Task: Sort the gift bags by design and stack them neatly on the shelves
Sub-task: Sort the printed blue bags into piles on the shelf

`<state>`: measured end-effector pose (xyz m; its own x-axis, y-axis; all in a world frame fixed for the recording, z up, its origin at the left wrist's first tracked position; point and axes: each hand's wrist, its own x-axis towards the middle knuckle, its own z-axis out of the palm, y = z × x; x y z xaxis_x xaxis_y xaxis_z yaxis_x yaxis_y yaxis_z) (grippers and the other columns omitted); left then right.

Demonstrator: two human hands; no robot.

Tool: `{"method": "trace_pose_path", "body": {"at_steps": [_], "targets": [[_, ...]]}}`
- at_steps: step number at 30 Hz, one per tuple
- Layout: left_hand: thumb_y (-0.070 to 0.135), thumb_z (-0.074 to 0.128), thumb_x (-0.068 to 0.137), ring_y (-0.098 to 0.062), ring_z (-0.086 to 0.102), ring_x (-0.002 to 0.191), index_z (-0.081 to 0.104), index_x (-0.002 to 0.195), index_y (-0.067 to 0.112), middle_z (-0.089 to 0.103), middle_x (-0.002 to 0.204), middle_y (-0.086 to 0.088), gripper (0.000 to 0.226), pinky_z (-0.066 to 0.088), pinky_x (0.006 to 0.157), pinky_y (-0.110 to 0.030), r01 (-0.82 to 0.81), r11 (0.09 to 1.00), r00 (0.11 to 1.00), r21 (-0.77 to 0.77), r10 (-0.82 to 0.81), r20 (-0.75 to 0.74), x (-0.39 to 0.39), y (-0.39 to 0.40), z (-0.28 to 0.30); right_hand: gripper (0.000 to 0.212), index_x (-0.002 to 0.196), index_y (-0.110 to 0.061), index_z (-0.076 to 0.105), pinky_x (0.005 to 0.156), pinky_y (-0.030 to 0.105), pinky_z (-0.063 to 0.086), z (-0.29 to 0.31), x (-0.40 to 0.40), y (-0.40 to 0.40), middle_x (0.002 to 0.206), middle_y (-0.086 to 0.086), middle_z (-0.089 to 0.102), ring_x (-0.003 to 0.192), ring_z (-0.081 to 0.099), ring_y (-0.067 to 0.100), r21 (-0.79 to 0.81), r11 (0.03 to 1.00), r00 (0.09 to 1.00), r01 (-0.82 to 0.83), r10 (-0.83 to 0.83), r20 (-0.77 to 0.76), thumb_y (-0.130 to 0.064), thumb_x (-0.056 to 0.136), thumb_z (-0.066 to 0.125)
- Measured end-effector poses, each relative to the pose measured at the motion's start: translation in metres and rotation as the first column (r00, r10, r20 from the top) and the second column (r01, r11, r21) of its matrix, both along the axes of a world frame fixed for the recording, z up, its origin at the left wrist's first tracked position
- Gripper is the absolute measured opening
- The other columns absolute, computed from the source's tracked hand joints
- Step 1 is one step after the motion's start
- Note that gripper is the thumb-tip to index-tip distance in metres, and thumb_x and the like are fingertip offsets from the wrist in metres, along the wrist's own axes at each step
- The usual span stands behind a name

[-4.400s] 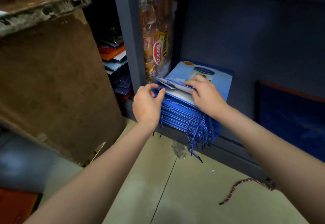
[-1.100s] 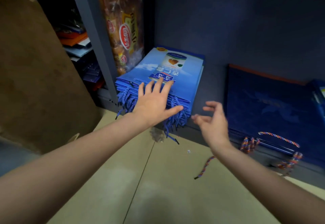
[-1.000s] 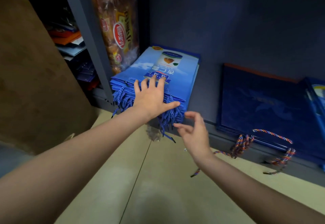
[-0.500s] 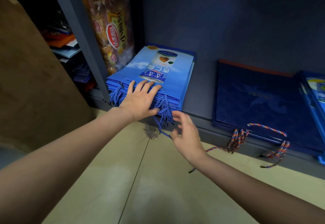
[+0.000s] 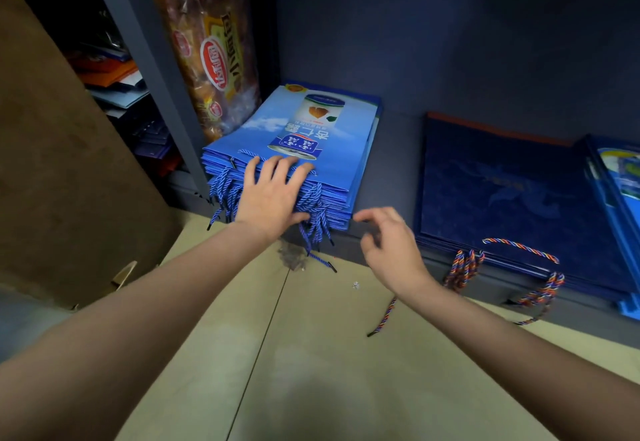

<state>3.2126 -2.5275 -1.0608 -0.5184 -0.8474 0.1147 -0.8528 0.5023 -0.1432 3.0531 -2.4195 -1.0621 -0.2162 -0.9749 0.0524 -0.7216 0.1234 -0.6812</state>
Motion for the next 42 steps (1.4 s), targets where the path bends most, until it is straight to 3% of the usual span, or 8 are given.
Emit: {"method": "trace_pose_path", "body": {"at_steps": [4,9,18,26,29,34,38,42], "targets": [[0.059,0.062,0.076,-0.022,0.017,0.140,0.016,0.146,0.027,0.021,0.151,-0.001,0.090,0.006,0.114,-0.044,0.026,1.000,0.999,0.005,-0.026,-0.023,0.002,-0.002,0.001,0.035,0.120,-0.011,0.053,0.096,0.018,0.028,0.016,-0.002,-0.020,0.124,0.003,0.044,0.118,0.039,0.018,-0.155,0.987,0.996,-0.038,0.026,-0.080,-0.013,0.086,0.060],[0.053,0.073,0.068,-0.015,0.014,0.143,0.008,0.149,0.030,0.011,0.156,0.004,0.106,-0.002,0.115,-0.040,0.205,0.967,0.975,0.149,-0.188,-0.119,0.034,-0.018,0.024,0.072,0.141,-0.021,0.030,0.109,0.037,0.019,0.026,-0.001,-0.056,0.143,-0.001,0.029,0.132,0.022,0.018,0.061,0.948,0.846,-0.313,0.308,-0.436,-0.034,0.081,0.067],[0.053,0.060,0.082,-0.025,0.028,0.132,0.027,0.144,0.021,0.037,0.139,-0.004,0.077,0.005,0.113,-0.048,0.059,0.990,0.998,0.130,-0.061,0.008,0.047,-0.041,0.036,0.055,0.132,-0.022,0.045,0.107,0.037,0.015,0.040,-0.007,-0.080,0.127,-0.002,0.048,0.122,0.036,0.020,0.031,0.936,0.781,-0.350,0.309,-0.543,-0.043,0.084,0.062],[0.060,0.055,0.080,-0.025,0.041,0.125,0.037,0.139,0.022,0.047,0.134,-0.001,0.072,0.015,0.110,-0.040,0.161,0.985,0.986,0.061,-0.164,0.041,0.010,-0.047,0.039,0.048,0.132,-0.017,0.044,0.105,0.036,0.016,0.038,-0.001,-0.081,0.126,0.000,0.049,0.120,0.038,0.021,-0.010,0.934,0.719,-0.357,0.268,-0.641,-0.035,0.089,0.055],[0.060,0.051,0.082,-0.023,0.045,0.124,0.039,0.139,0.025,0.051,0.133,0.001,0.068,0.015,0.110,-0.039,0.189,0.981,0.980,0.044,-0.191,0.053,0.015,-0.048,0.040,0.051,0.134,-0.017,0.041,0.105,0.036,0.019,0.037,0.000,-0.081,0.129,0.001,0.046,0.121,0.036,0.021,0.014,0.938,0.741,-0.346,0.282,-0.610,-0.032,0.088,0.056],[0.059,0.047,0.085,-0.024,0.053,0.116,0.048,0.131,0.024,0.061,0.121,-0.003,0.058,0.020,0.107,-0.038,0.206,0.975,0.975,0.078,-0.212,0.073,0.014,-0.054,0.045,0.071,0.142,-0.016,0.031,0.103,0.029,0.028,0.053,-0.002,-0.081,0.138,0.007,0.037,0.129,0.030,0.023,0.238,0.894,0.862,-0.380,0.435,-0.259,-0.030,0.082,0.066],[0.056,0.043,0.089,-0.030,0.058,0.104,0.052,0.121,0.017,0.066,0.108,-0.011,0.051,0.028,0.101,-0.036,0.189,0.981,0.978,0.053,-0.193,0.083,0.011,-0.059,0.051,0.070,0.132,-0.019,0.044,0.103,0.038,0.034,0.054,0.013,-0.087,0.130,0.004,0.045,0.125,0.036,0.022,0.124,0.975,0.966,-0.186,0.204,-0.159,-0.055,0.075,0.065],[0.055,0.041,0.090,-0.034,0.056,0.103,0.052,0.122,0.016,0.065,0.107,-0.015,0.052,0.030,0.097,-0.036,0.166,0.985,0.983,0.042,-0.169,0.069,0.010,-0.063,0.057,0.063,0.126,-0.019,0.047,0.097,0.042,0.033,0.056,0.028,-0.098,0.126,0.005,0.046,0.122,0.039,0.025,0.040,0.999,0.938,-0.019,0.032,-0.345,-0.053,0.076,0.064]]}}
